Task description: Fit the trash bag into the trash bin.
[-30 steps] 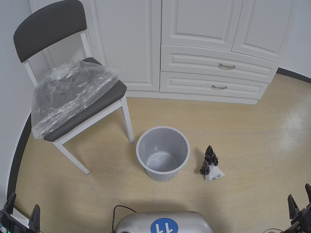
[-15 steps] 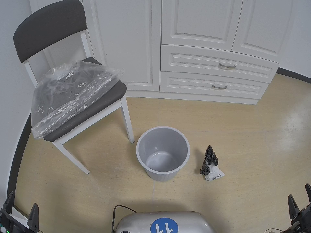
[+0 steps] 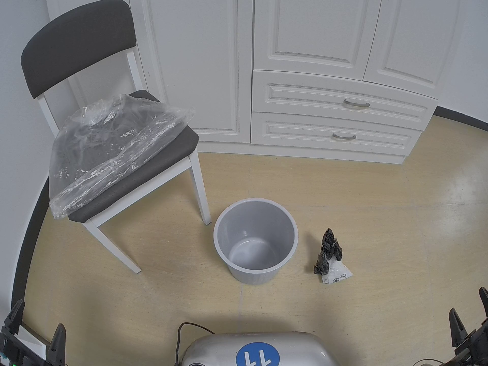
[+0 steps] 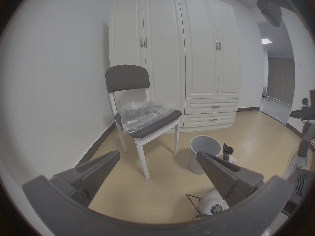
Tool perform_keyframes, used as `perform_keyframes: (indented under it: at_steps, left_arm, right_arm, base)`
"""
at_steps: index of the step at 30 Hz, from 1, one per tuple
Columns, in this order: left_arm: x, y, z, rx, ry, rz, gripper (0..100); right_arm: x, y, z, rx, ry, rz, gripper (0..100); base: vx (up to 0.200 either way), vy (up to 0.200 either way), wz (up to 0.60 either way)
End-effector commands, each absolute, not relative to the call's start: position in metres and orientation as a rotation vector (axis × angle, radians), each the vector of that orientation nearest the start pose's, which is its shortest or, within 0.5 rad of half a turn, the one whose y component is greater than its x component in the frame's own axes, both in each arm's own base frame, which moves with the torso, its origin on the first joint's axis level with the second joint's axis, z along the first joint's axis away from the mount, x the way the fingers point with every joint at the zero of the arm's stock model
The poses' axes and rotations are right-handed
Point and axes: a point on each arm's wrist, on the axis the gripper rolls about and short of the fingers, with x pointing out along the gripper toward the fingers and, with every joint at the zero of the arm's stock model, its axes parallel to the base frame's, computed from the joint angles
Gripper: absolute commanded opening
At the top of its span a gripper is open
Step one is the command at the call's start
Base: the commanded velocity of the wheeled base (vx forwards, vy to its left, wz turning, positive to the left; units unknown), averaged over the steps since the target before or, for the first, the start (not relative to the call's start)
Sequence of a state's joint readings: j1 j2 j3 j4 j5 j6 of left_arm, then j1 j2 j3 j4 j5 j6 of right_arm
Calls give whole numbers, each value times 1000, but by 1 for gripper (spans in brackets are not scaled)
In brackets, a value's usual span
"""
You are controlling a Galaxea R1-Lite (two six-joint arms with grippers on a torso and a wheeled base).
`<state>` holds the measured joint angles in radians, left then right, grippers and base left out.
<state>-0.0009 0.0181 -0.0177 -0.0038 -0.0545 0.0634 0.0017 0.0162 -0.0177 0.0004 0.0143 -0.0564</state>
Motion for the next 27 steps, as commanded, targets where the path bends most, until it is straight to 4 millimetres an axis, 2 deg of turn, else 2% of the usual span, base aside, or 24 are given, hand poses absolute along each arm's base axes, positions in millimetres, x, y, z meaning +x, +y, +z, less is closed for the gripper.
perform_keyframes:
  at_steps: [1,5,13,14,16,18,22,25,26,27]
  left_arm:
    - [-23,-1,76,63,-8,-55,100]
    - [-23,0,76,-35,-3,-11,100]
    - [-23,0,78,-48,-22,16,100]
    - [-25,0,91,-48,-108,10,100]
    - [-36,0,124,-53,-293,-20,100]
    - [-43,-1,140,-44,-342,-56,100]
    - [-48,-1,142,-13,-291,-61,100]
    - [-51,-1,151,15,-287,-62,100]
    - [-54,-1,170,15,-289,-72,100]
    - [-51,-1,180,14,-272,-72,100]
  right_arm:
    - [-23,0,76,-55,-2,18,100]
    - [-23,0,77,28,-14,11,100]
    - [-23,0,77,26,-15,-3,100]
    - [-23,0,80,26,-40,-6,100]
    - [-31,0,110,45,-237,18,100]
    - [-35,1,126,44,-327,66,100]
    - [-34,2,125,40,-262,78,100]
    - [-34,1,135,52,-237,87,100]
    - [-30,1,155,76,-204,90,100]
    - [-27,1,167,90,-192,94,100]
  base:
    - [0,0,0]
    - [0,0,0]
    - [0,0,0]
    - [0,0,0]
    - [0,0,0]
    - [0,0,0]
    - [0,0,0]
    - [0,0,0]
    - [0,0,0]
    - [0,0,0]
